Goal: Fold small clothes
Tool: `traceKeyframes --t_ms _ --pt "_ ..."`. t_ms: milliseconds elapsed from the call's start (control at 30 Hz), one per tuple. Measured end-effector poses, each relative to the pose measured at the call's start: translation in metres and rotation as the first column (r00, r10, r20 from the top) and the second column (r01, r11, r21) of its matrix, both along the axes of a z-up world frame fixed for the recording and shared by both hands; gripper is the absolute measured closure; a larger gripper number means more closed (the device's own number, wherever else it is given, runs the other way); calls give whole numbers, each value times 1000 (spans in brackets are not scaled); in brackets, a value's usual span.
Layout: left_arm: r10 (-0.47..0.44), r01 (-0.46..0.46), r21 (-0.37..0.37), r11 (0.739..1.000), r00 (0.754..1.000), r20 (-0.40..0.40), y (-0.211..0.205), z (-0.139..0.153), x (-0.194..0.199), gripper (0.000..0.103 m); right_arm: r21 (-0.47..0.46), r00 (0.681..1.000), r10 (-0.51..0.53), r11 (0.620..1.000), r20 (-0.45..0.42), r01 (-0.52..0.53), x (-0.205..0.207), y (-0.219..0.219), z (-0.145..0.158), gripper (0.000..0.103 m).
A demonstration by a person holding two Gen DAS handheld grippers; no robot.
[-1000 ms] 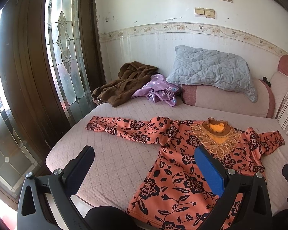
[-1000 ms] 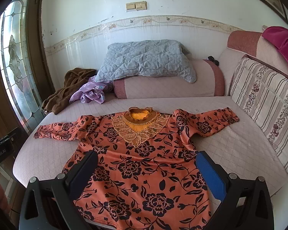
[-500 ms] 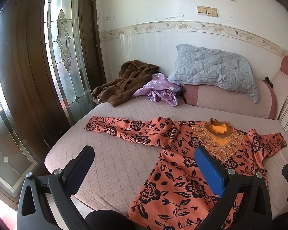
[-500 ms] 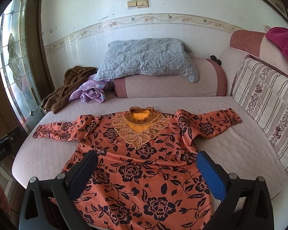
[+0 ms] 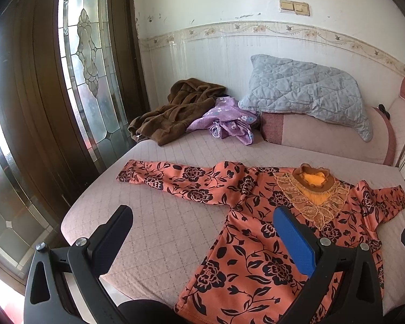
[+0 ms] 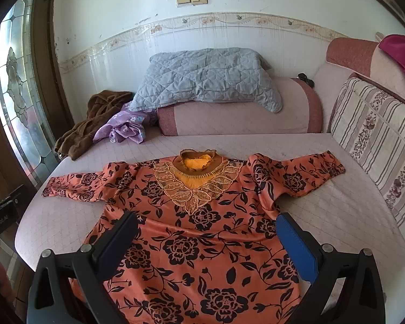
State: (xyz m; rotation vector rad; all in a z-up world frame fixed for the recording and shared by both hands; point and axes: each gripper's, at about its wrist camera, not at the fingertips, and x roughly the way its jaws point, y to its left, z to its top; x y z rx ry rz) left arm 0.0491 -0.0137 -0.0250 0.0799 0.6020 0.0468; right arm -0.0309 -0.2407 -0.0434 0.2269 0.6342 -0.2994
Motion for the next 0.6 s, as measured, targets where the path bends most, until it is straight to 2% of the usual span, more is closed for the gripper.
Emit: traceKeyframes --t_ms 400,600 --pt "-9 9 29 1000 1000 -1 -15 -4 11 0 0 1000 4 1000 1 -4 7 -9 -4 0" --pt "-25 26 61 998 999 -30 -34 -17 32 0 20 1000 -19 1000 -17 19 21 -35 -15 0"
